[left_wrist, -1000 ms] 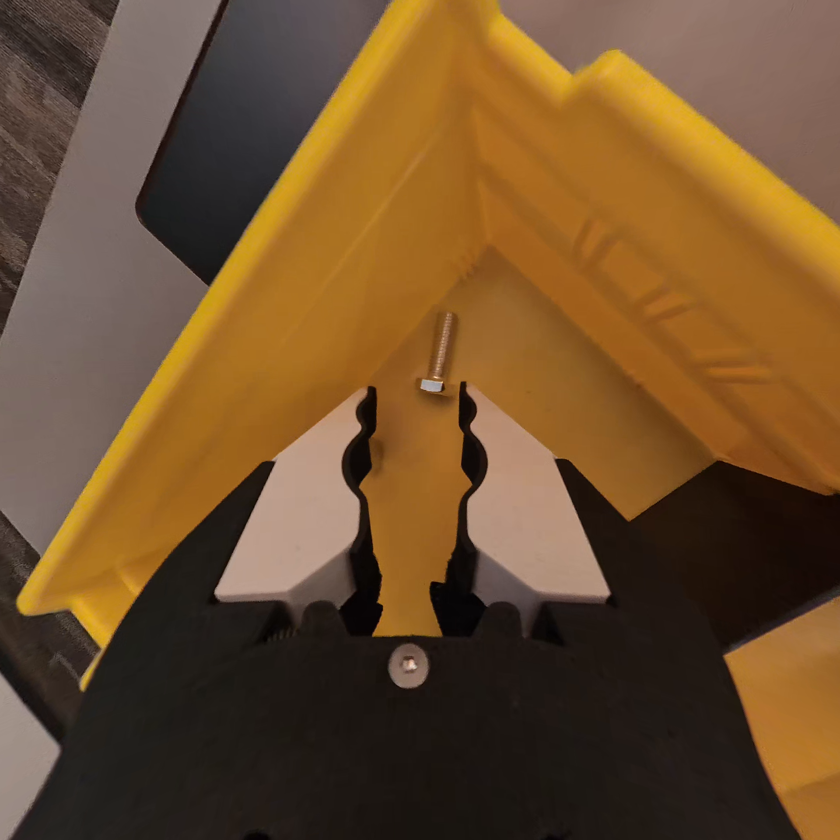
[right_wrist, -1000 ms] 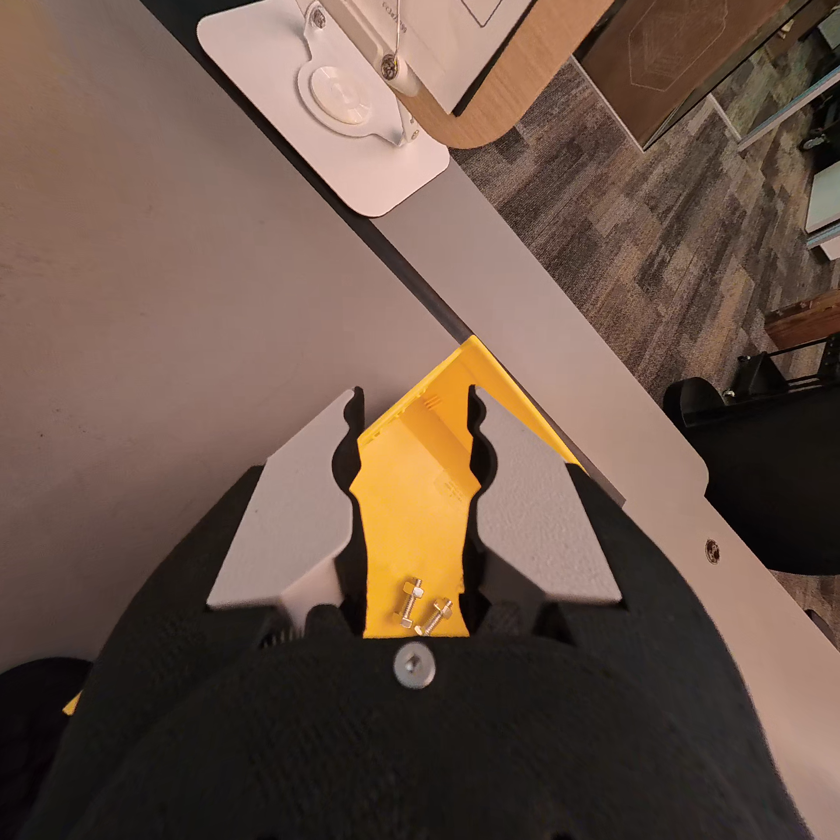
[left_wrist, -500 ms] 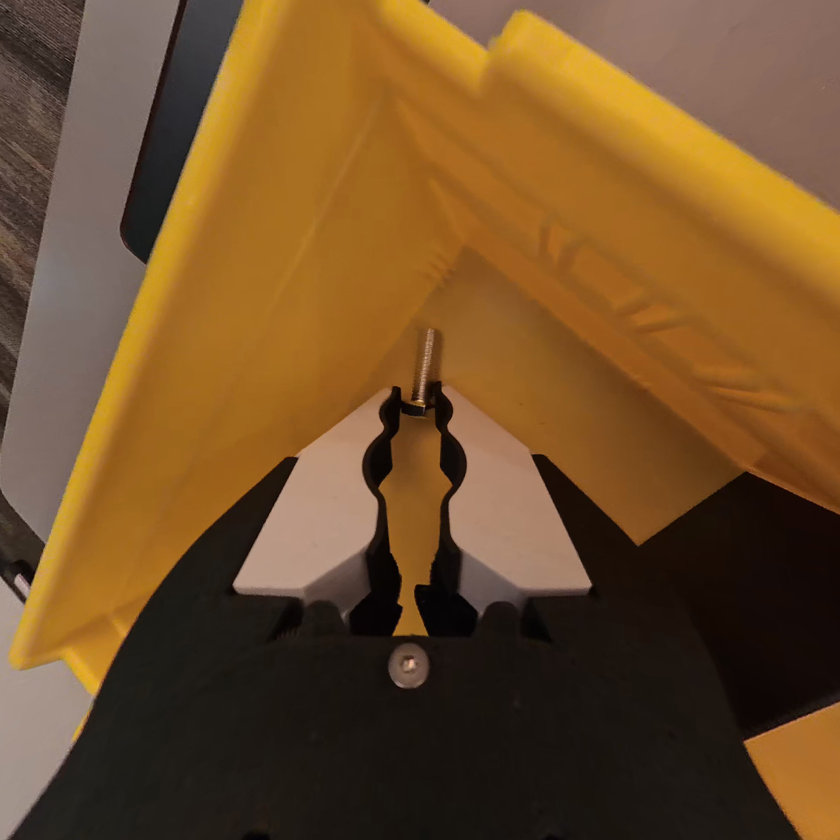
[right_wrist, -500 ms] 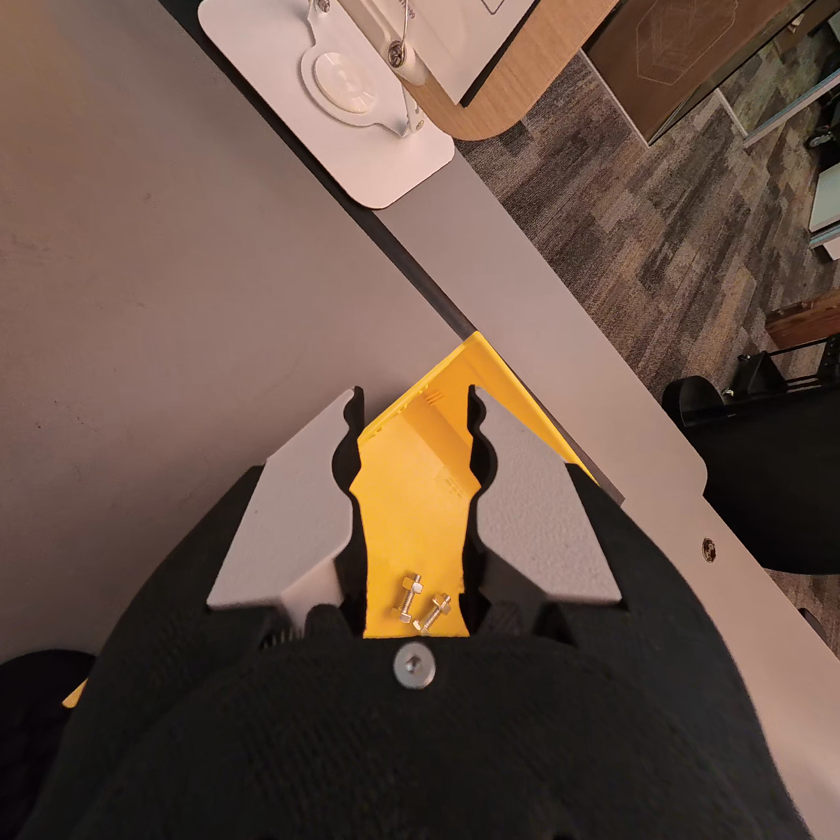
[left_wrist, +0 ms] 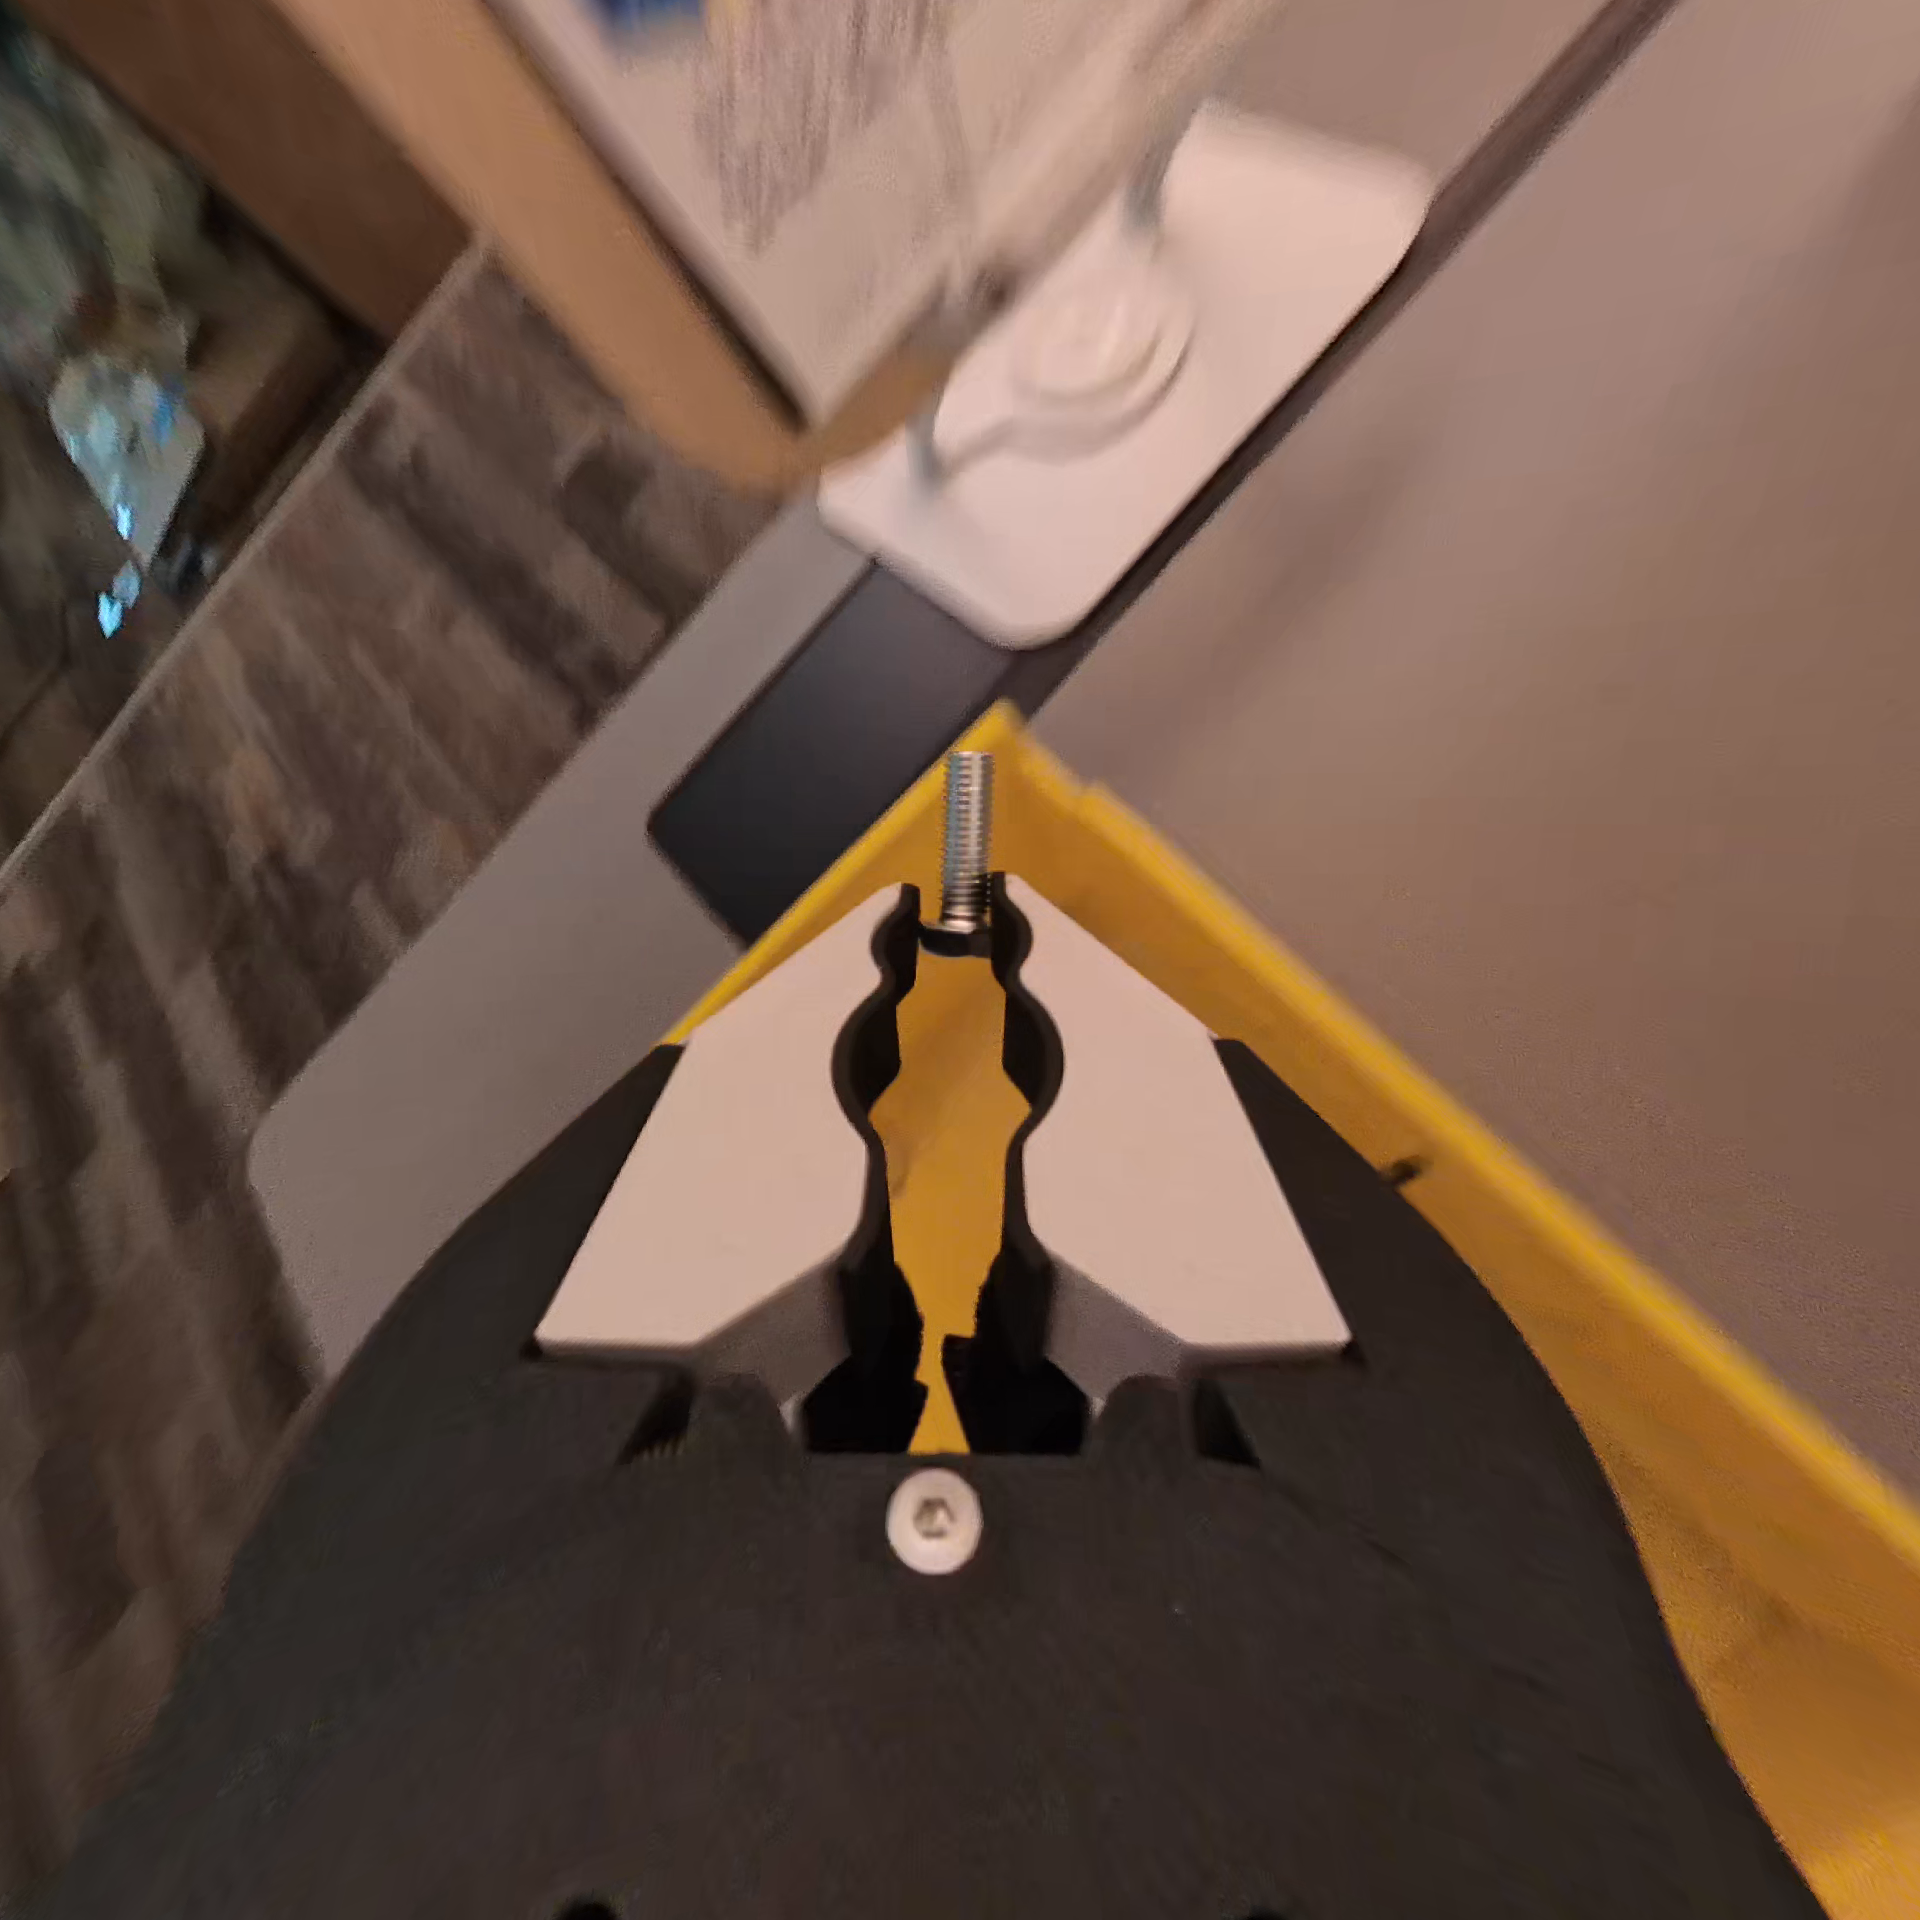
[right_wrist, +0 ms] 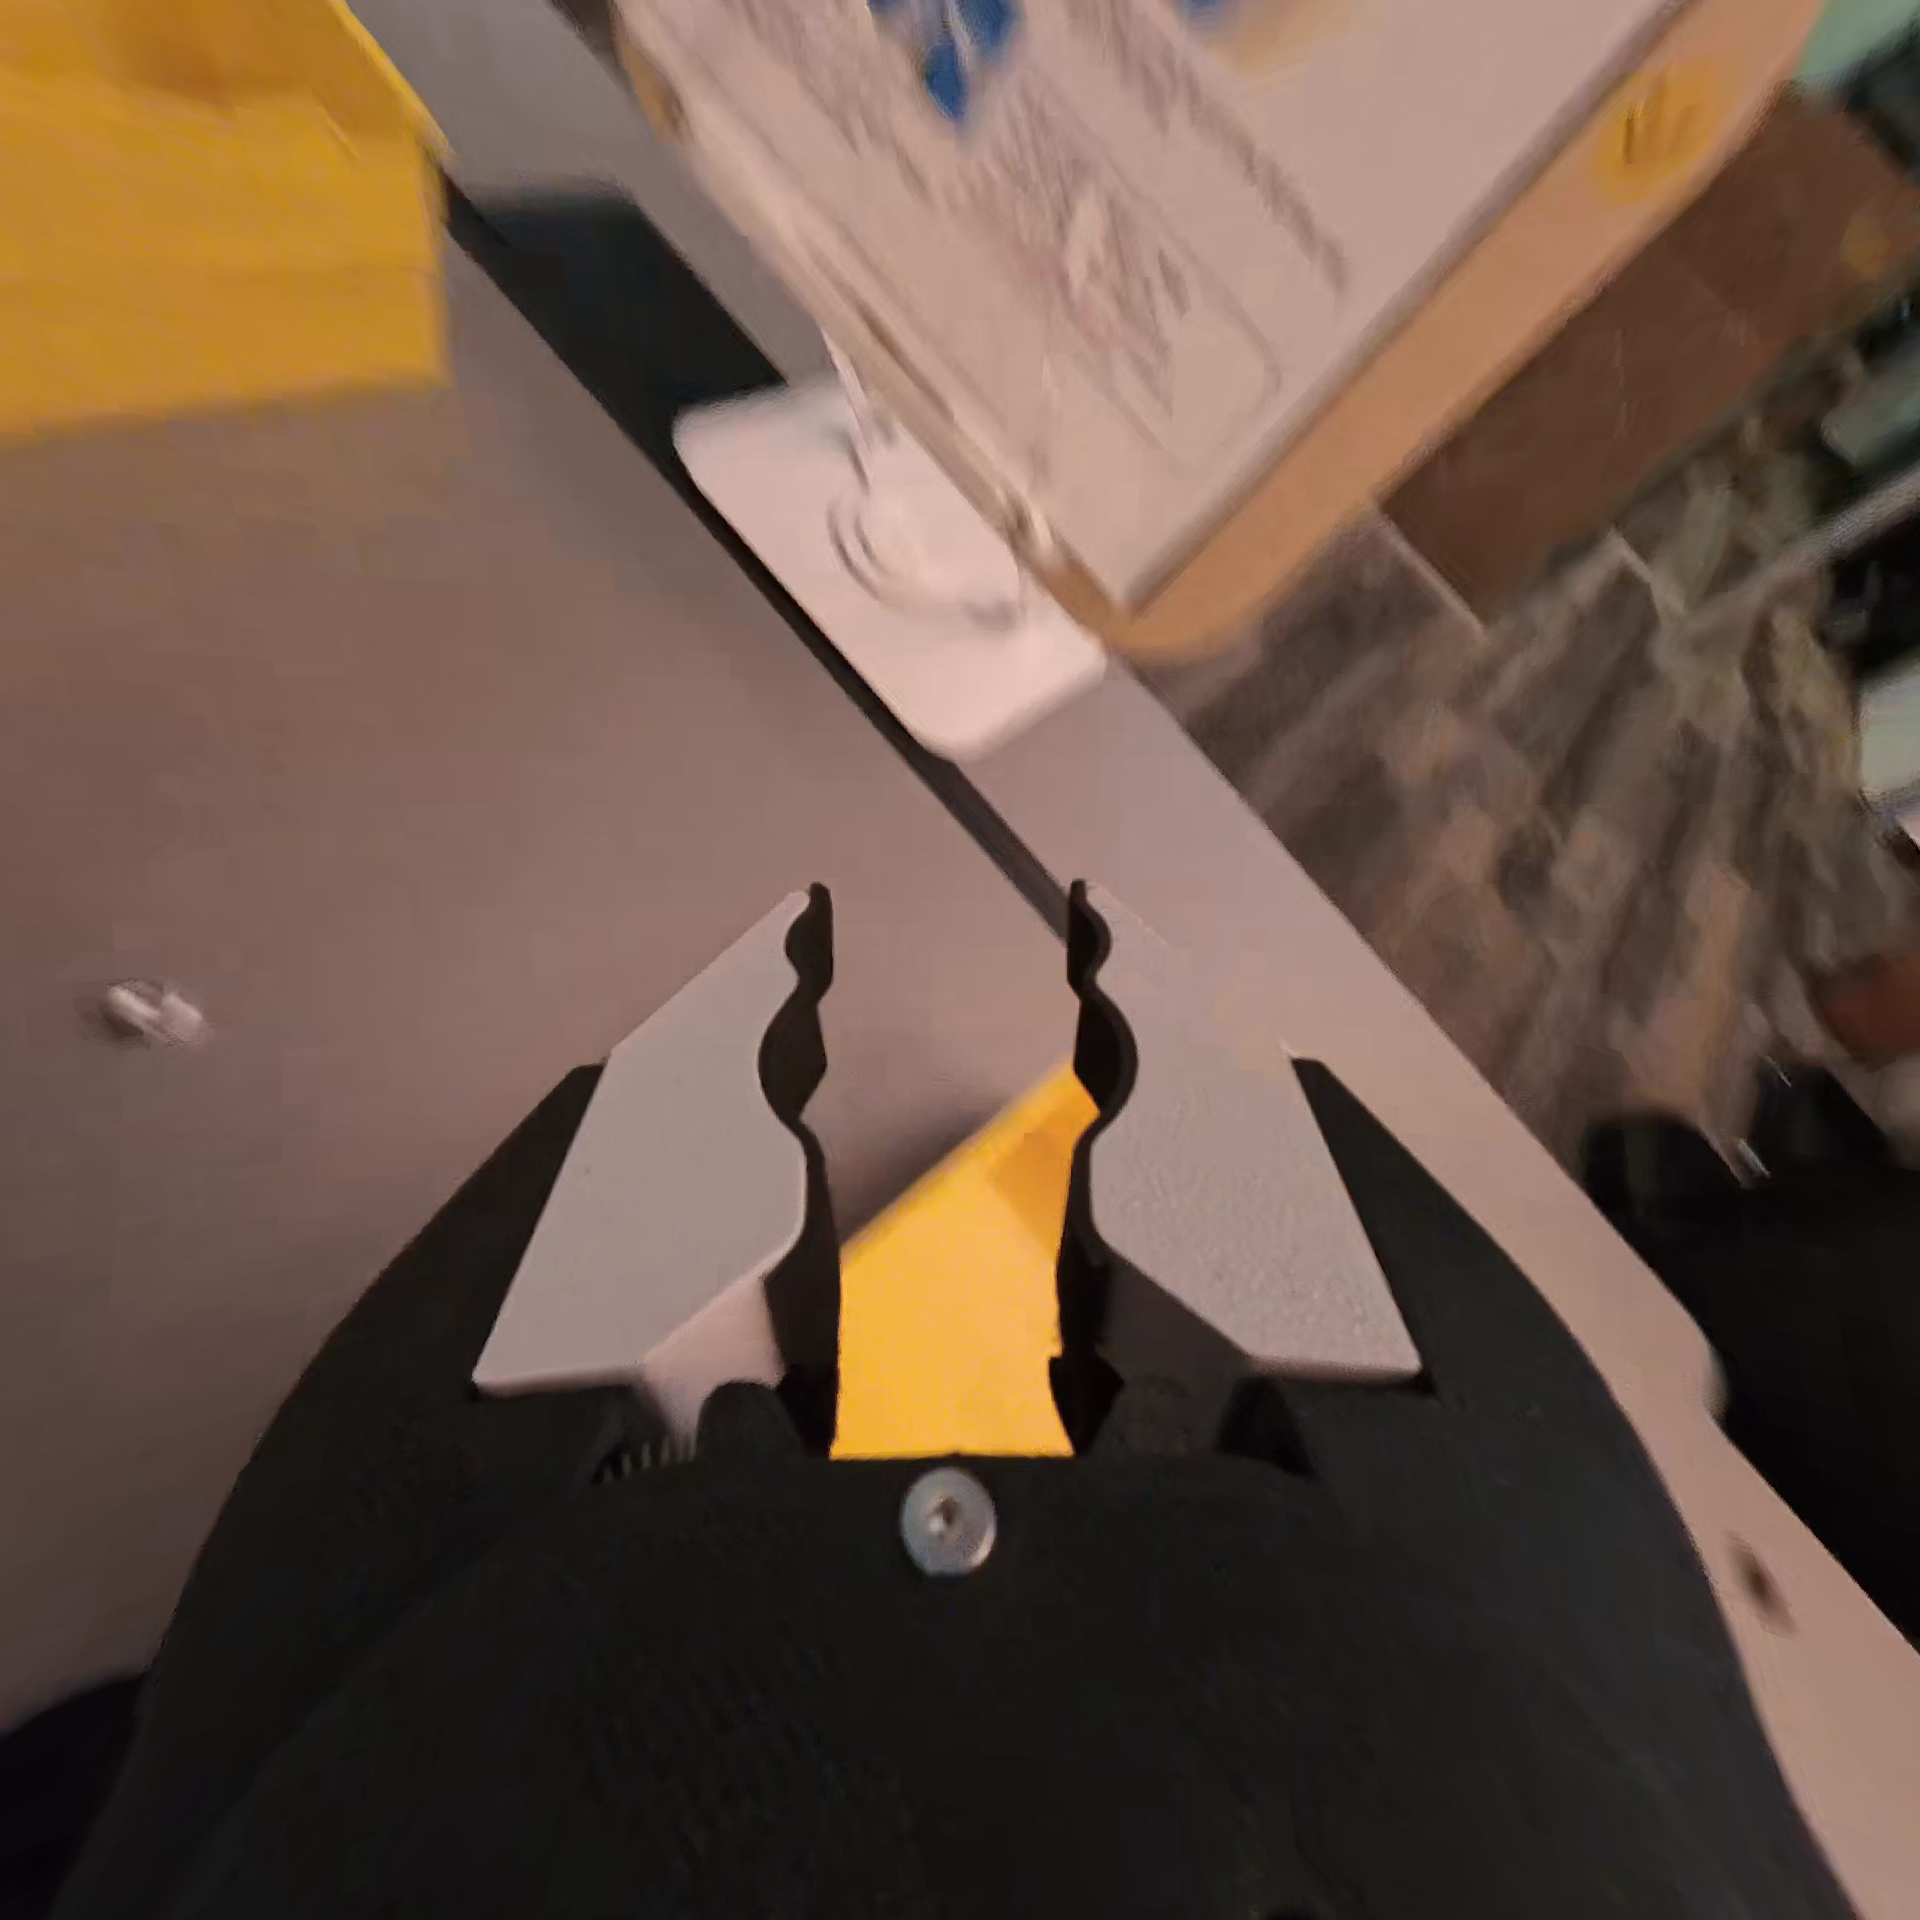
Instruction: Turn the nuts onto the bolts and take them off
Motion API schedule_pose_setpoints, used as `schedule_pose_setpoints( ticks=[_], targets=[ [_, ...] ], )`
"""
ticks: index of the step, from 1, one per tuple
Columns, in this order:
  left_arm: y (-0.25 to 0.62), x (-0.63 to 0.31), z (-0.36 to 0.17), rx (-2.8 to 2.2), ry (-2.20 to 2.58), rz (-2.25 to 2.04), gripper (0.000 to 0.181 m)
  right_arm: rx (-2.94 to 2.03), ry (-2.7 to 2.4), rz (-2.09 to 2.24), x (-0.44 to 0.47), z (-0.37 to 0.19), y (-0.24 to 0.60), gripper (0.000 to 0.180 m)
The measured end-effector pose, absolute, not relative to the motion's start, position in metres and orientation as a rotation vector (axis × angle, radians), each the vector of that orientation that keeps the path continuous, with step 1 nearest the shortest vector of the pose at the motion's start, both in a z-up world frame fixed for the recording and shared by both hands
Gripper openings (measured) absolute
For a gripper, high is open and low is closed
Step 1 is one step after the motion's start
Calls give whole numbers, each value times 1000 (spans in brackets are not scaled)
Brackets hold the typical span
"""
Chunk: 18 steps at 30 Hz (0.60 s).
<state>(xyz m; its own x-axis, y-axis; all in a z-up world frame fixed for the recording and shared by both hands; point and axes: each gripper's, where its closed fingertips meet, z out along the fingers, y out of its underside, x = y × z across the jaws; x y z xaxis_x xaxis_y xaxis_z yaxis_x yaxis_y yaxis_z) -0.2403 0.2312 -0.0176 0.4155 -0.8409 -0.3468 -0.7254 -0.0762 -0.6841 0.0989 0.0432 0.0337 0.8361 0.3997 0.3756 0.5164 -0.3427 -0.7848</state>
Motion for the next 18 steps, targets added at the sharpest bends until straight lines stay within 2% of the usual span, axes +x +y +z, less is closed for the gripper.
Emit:
schedule_pose_setpoints(
  ticks=[1, 4, 7, 10, 18],
  targets=[
    [218, -224, 3, -1767, 1328, -260, 12, -1876, -694, -28, 75, 48, 45, 44],
    [166, -165, 63, -1609, 1234, -633, 12, -1573, -736, 364, 0, 91, 36, 42],
    [87, -107, 104, -1437, 1247, -1173, 11, -1436, -747, 574, -41, 106, 27, 42],
    [49, -79, 104, -1401, 1312, -1316, 11, -1359, -693, 688, -51, 117, 23, 42],
    [12, -58, 98, -1378, 1384, -1461, 8, -1373, -524, 1061, -53, 121, 25, 30]
  ],
)
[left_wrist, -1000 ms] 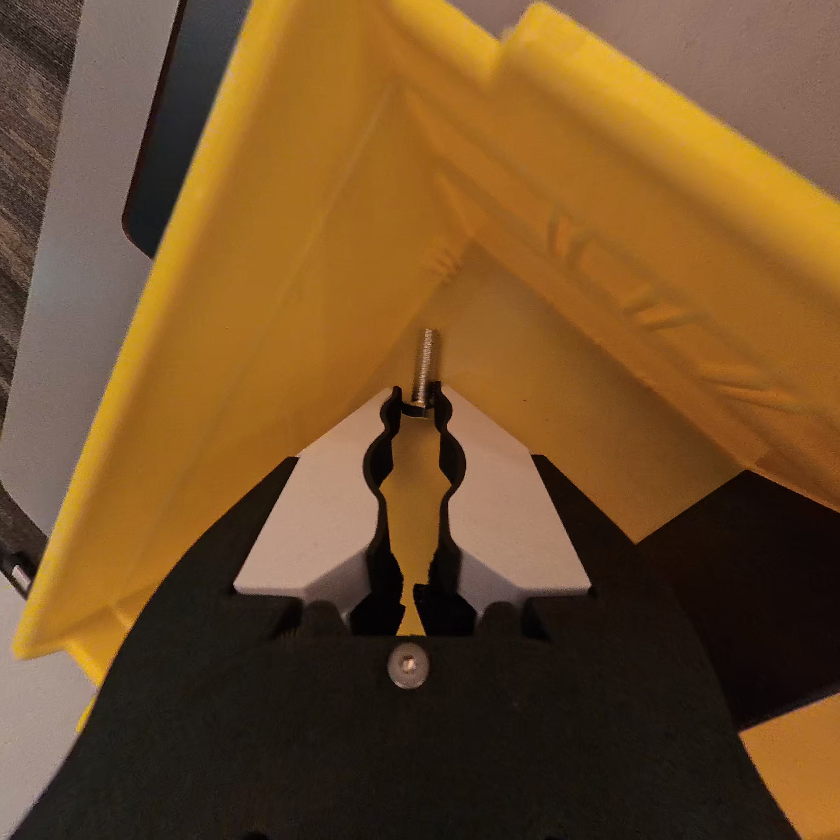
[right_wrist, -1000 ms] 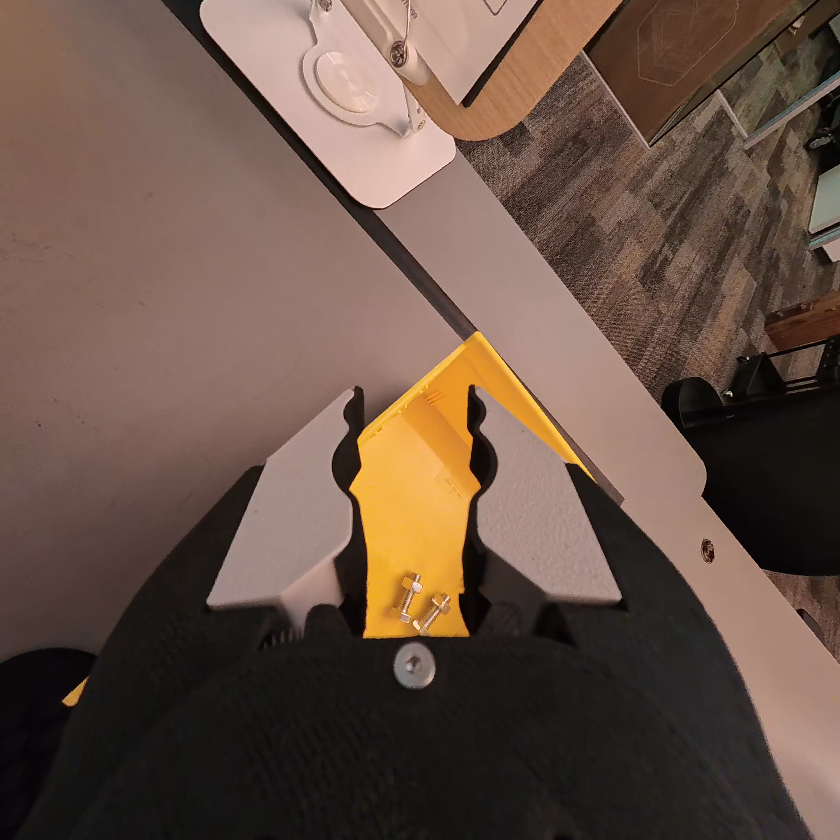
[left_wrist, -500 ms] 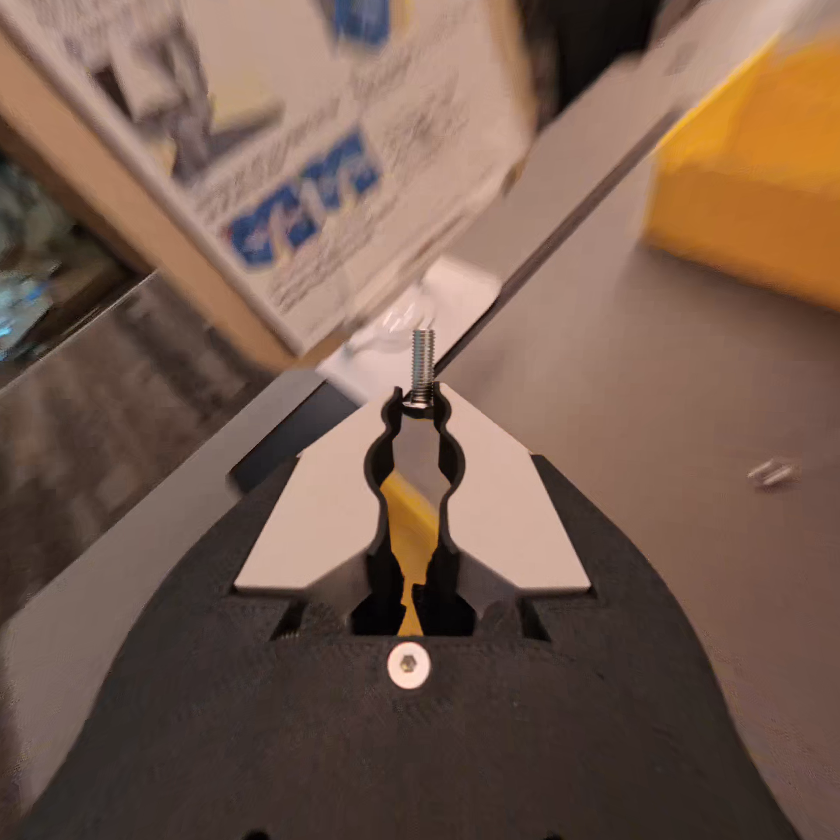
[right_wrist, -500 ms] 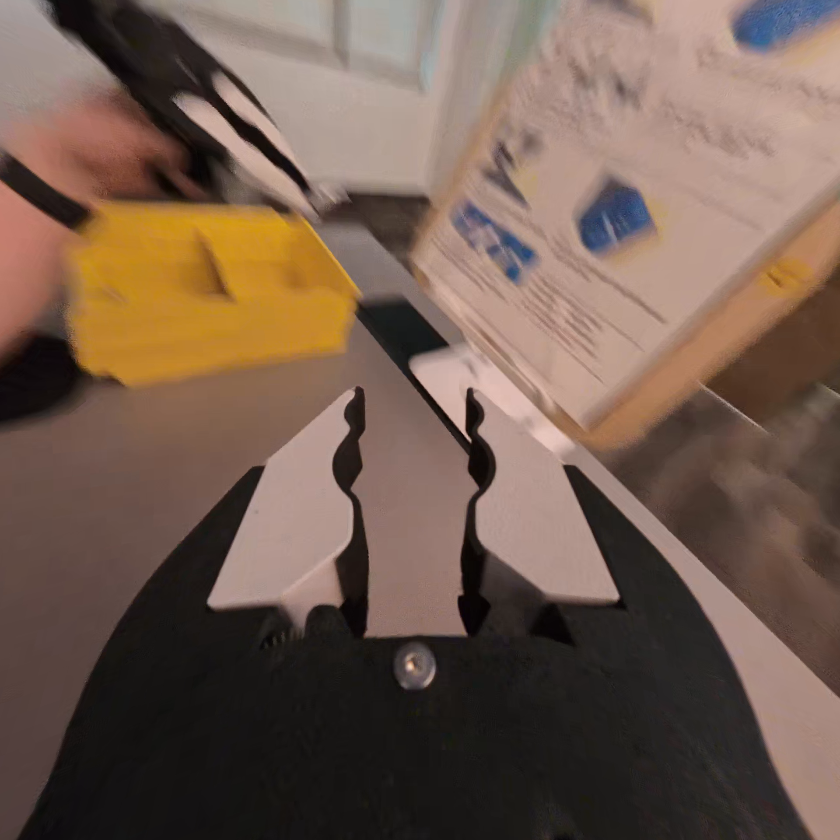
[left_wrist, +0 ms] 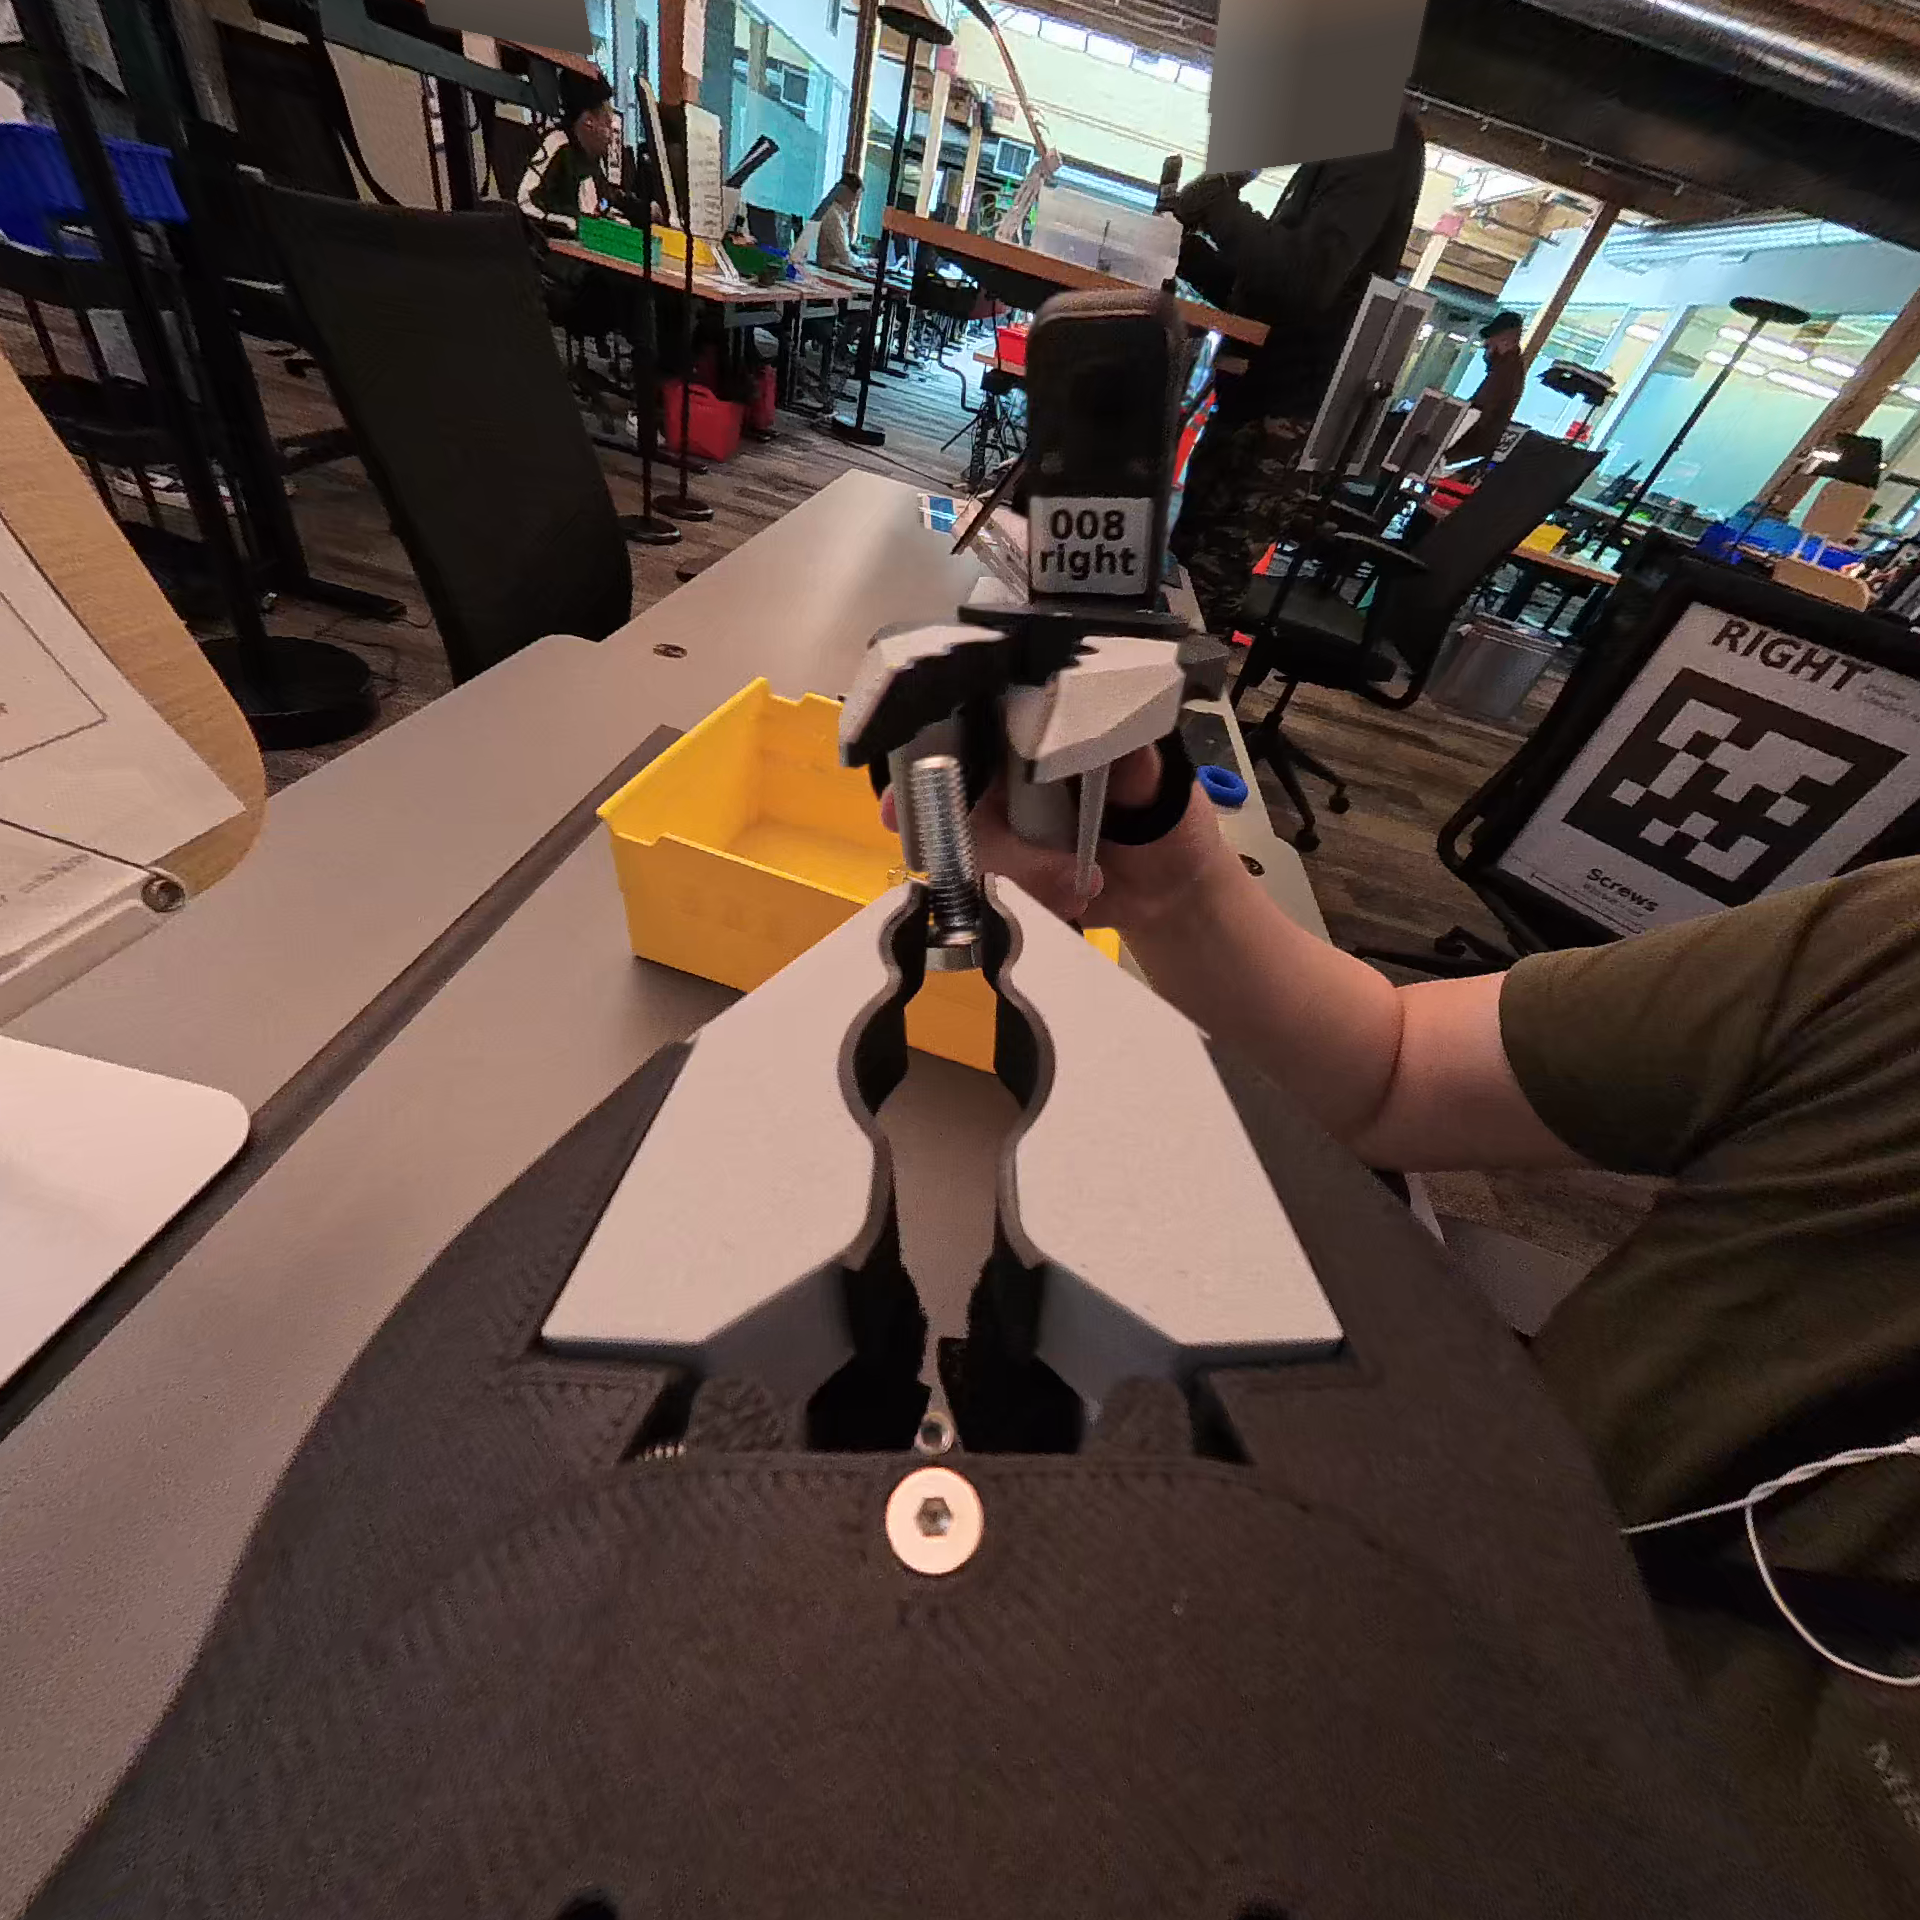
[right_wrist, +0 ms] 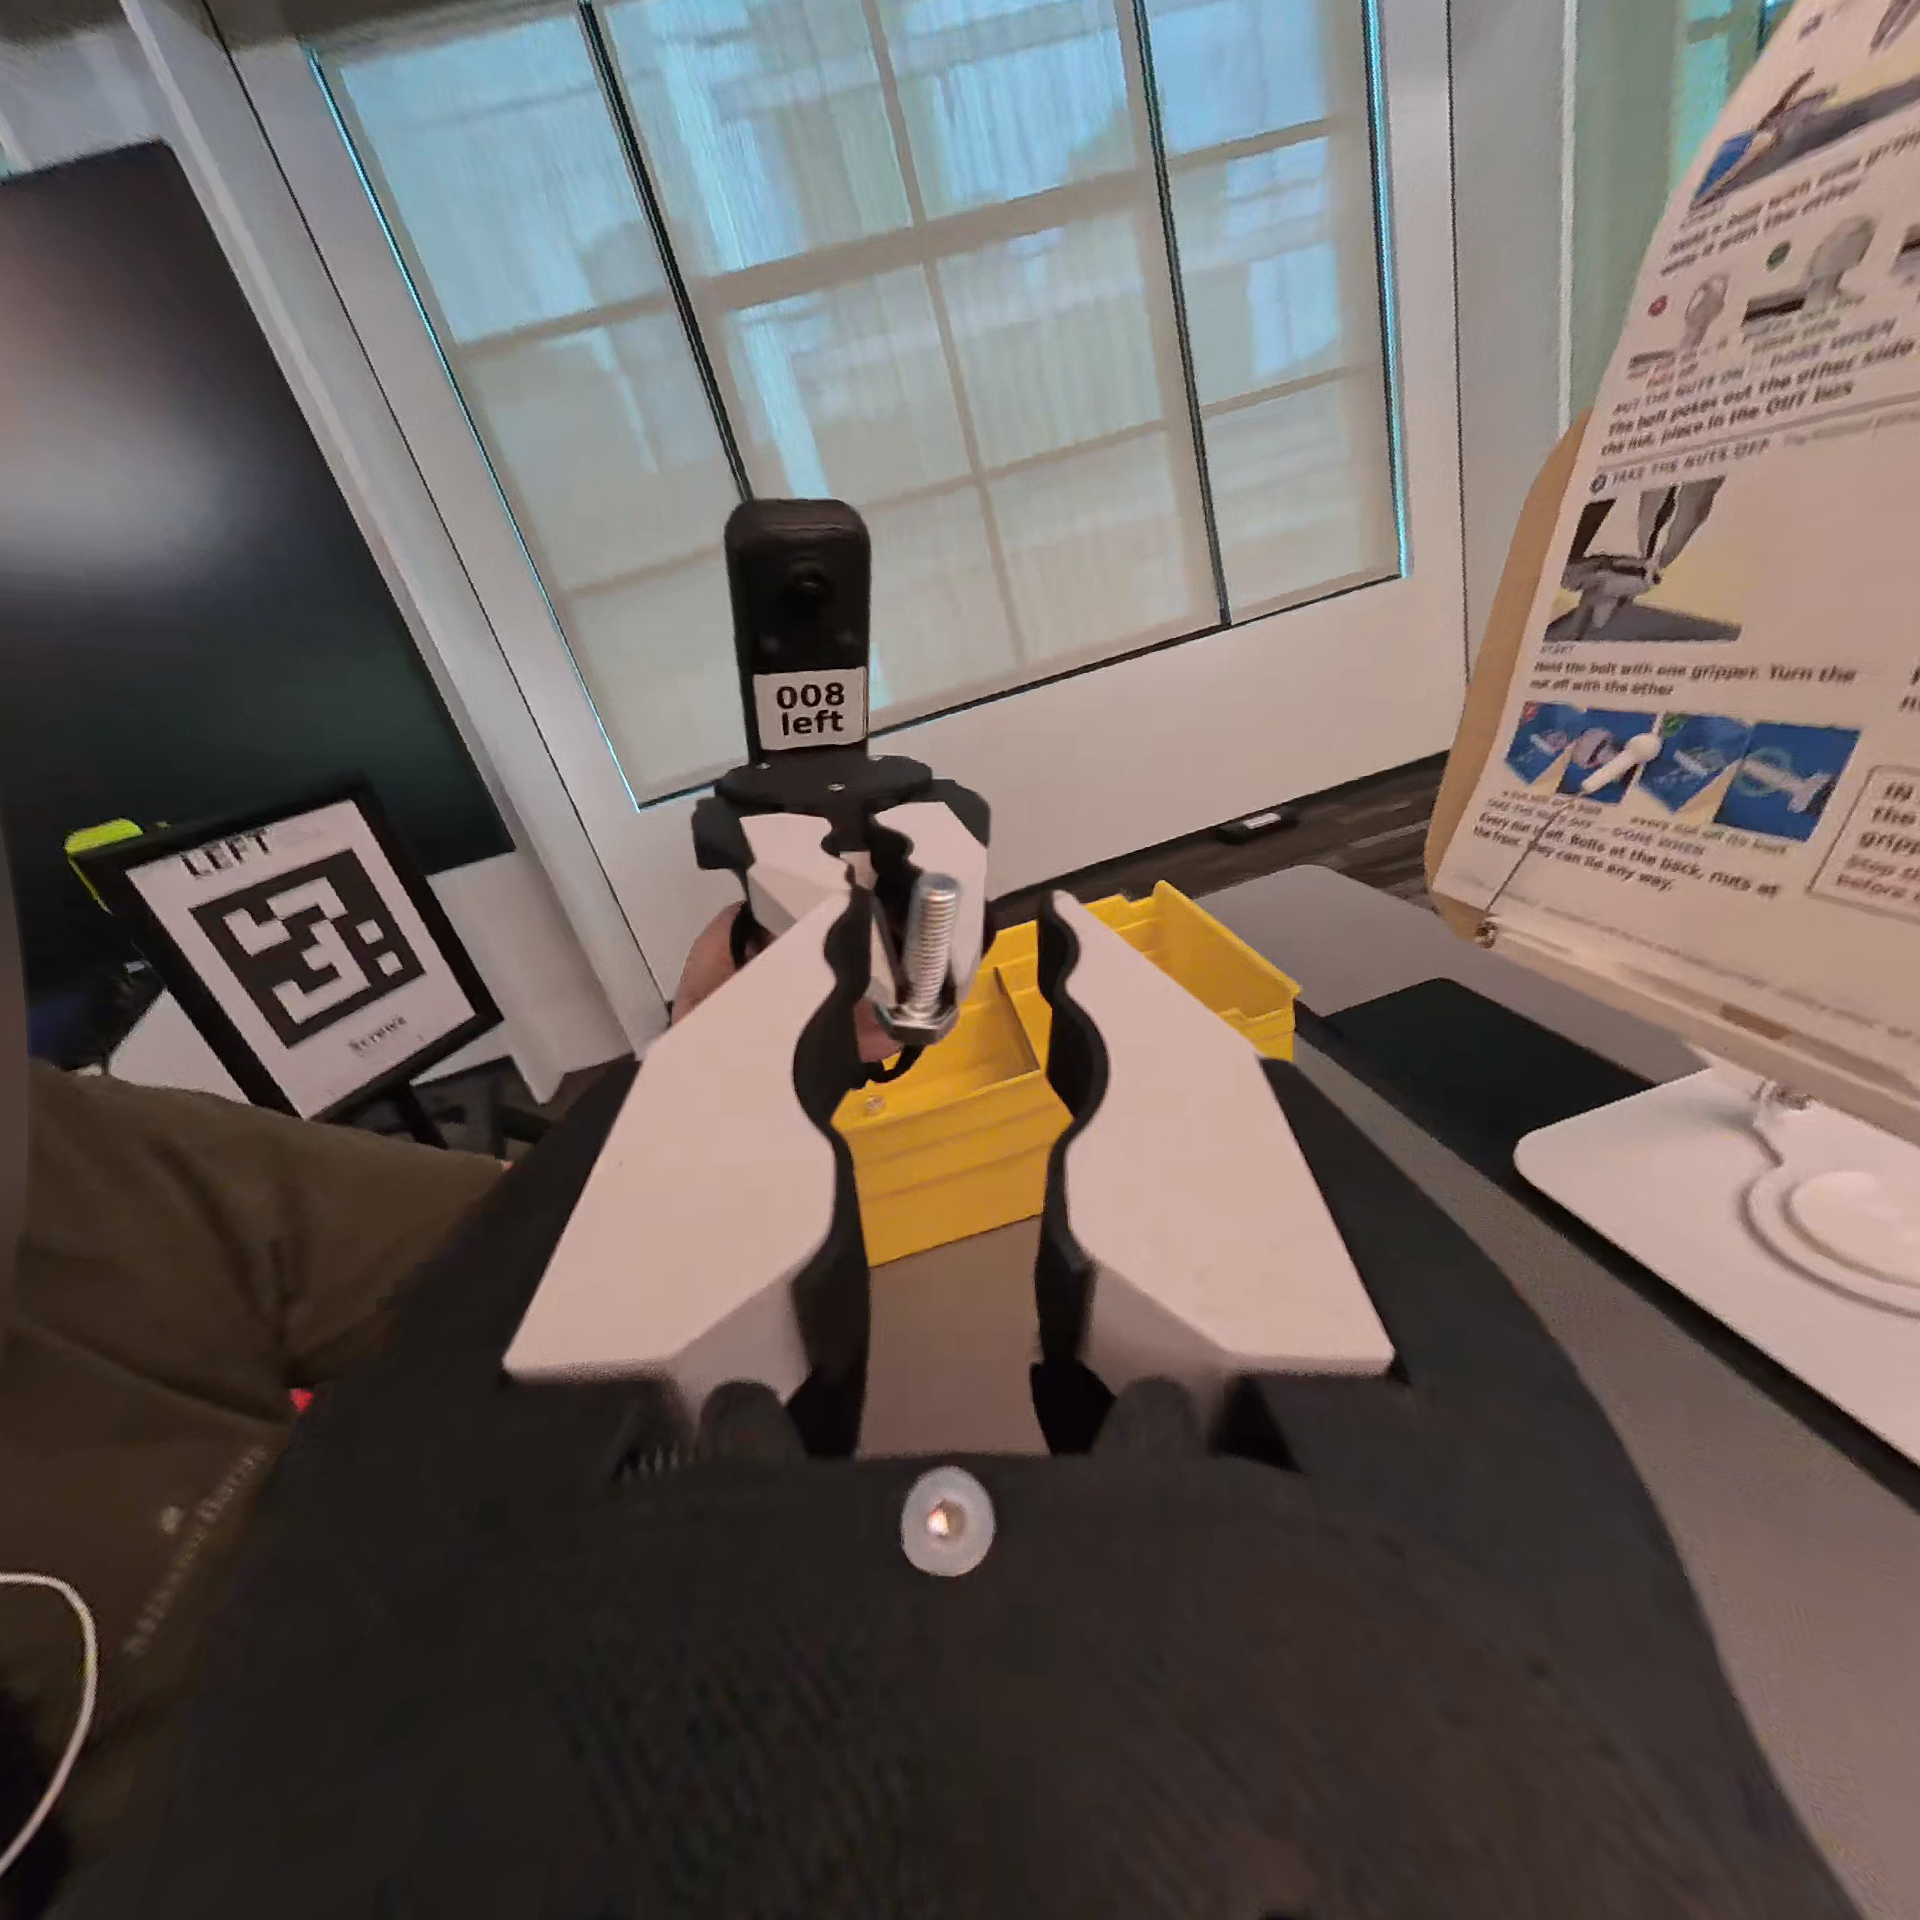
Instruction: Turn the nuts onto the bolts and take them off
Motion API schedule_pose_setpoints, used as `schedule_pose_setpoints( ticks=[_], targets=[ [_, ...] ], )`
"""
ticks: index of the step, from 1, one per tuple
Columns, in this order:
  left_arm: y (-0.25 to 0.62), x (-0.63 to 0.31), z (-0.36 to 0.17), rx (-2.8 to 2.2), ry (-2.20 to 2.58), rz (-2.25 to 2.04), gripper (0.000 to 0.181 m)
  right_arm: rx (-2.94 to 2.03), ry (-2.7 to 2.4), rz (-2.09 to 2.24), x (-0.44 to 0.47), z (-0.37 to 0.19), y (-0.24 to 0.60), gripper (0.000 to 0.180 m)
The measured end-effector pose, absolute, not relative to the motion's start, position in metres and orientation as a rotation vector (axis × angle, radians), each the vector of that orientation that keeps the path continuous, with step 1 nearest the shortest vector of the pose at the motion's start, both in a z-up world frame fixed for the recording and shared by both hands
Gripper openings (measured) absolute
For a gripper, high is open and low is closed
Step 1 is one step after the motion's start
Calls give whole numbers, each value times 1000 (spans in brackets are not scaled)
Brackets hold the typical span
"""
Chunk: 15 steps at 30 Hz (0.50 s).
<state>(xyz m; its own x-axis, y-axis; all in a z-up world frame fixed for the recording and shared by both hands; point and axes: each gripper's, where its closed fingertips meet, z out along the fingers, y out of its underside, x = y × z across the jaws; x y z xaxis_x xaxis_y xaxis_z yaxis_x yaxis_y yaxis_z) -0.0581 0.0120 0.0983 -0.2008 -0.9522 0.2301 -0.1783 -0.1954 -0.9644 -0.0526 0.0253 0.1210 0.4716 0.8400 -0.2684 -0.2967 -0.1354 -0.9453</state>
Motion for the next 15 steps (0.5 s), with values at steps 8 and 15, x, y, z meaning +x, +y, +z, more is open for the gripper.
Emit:
schedule_pose_setpoints(
  ticks=[8, 15],
  targets=[
    [5, -57, 95, -1384, 1425, -1461, 8, -1422, -537, 1183, -61, 110, 25, 27],
    [-1, -55, 85, -1451, 1462, -1550, 8, -1453, -592, 1233, -70, 106, 17, 7]
  ],
)
